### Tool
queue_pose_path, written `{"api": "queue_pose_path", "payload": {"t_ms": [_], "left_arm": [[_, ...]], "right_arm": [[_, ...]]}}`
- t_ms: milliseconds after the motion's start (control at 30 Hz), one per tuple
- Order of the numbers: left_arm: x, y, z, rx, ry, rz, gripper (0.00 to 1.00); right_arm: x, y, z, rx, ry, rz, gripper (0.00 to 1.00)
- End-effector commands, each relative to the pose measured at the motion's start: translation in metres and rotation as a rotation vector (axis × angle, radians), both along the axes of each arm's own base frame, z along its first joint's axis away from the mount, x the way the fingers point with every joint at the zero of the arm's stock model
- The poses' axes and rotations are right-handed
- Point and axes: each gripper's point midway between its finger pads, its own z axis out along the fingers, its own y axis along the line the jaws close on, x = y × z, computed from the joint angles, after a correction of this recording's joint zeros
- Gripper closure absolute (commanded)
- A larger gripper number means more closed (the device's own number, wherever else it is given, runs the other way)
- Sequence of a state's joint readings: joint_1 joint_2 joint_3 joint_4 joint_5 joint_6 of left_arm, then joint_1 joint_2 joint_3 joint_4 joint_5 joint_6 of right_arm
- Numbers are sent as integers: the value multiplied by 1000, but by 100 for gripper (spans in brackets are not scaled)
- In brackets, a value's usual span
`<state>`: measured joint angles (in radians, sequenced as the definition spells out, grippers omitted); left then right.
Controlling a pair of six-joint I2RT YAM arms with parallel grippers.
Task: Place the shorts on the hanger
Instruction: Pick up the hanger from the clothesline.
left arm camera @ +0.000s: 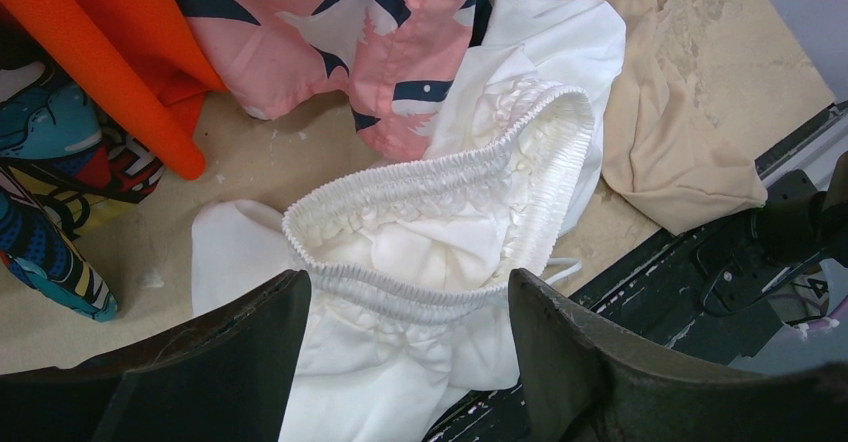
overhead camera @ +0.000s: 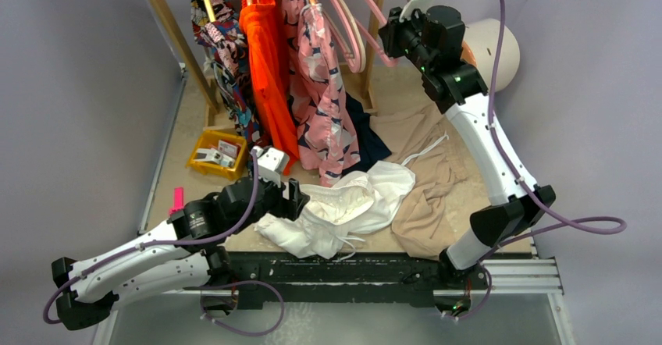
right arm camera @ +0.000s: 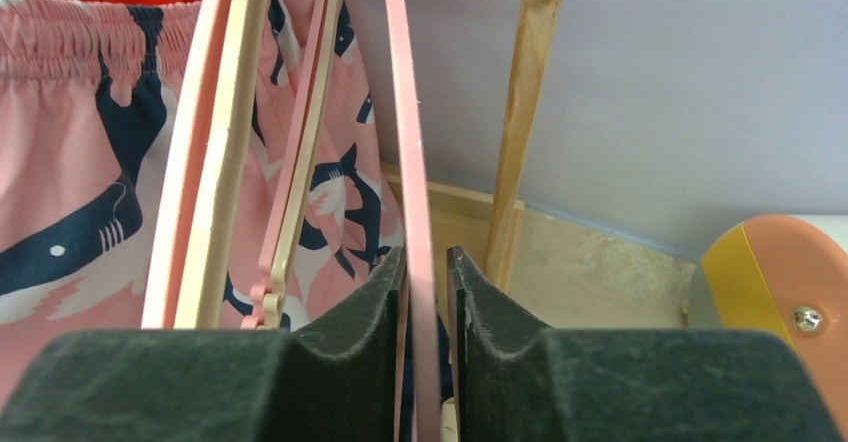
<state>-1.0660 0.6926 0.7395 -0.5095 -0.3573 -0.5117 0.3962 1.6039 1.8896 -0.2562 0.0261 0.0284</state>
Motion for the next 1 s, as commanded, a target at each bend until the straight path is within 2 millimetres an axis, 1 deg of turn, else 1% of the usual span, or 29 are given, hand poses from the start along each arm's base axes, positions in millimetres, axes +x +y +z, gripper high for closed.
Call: {"api": "queue_pose_path", "payload": {"t_ms": [0, 67, 267, 333, 467, 533, 600, 700, 733, 833, 967], "left_arm": [[3, -5, 12, -41, -35, -11, 29], [3, -4, 14, -44, -39, -8, 29], [3, -4, 14, -45, -39, -8, 29], [3, -5, 14, -44, -38, -10, 29], [3, -5, 13, -41, -36, -12, 29], [3, -5, 13, -42, -37, -10, 29], [3, -5, 13, -40, -37, -10, 29], [3, -5, 13, -39, -37, -12, 29], [3, -6, 13, -39, -37, -13, 29], [3, -5, 13, -40, -37, -12, 29], [3, -6, 13, -38, -37, -13, 29]], "right_arm": [[1, 1, 34, 48, -84, 5, 81], [3, 4, 32, 48, -83, 15, 85], [7, 10, 28, 46, -76, 37, 88], [9, 12, 26, 44, -69, 46, 87], [12, 14, 24, 45, -63, 47, 81], [13, 14, 24, 47, -63, 49, 81], [14, 16, 23, 50, -60, 54, 85], [16, 18, 22, 55, -57, 58, 98], [15, 18, 24, 60, -62, 59, 100], [12, 17, 33, 81, -91, 58, 100], [7, 11, 49, 117, -165, 38, 100]]}}
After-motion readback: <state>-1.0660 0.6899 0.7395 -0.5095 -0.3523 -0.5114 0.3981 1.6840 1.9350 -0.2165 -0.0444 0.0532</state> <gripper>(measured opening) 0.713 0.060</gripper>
